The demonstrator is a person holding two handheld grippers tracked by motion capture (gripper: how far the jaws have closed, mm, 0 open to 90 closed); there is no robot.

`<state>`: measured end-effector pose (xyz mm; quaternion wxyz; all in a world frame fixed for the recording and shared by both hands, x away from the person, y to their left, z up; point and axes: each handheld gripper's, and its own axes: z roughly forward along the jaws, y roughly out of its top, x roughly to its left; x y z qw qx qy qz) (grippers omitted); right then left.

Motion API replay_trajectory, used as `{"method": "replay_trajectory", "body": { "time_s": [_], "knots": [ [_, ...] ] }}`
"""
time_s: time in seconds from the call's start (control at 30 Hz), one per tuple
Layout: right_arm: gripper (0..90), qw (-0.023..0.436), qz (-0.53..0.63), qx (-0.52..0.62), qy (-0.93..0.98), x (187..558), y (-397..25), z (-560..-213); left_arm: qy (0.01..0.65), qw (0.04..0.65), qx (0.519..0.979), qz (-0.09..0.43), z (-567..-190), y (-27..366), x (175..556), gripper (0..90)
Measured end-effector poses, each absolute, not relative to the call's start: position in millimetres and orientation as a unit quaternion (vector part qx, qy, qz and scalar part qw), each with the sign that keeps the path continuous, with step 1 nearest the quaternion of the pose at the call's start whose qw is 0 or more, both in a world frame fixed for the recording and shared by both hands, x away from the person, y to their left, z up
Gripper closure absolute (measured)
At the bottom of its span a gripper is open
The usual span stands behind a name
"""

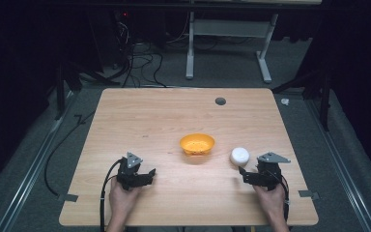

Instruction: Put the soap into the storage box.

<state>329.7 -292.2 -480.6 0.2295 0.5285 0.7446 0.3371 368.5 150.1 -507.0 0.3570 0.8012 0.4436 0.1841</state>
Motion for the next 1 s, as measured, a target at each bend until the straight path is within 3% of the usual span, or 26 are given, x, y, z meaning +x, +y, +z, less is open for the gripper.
{"method": "replay_trajectory", "body": {
  "time_s": [1.0],
  "knots": [
    [15.3, 0.225, 0.304, 0.542, 0.751, 374.5, -266.9, -489.5, 0.444, 0.357, 0.801, 0.184, -507.0, 150.1, 368.5, 21.8]
  ]
}}
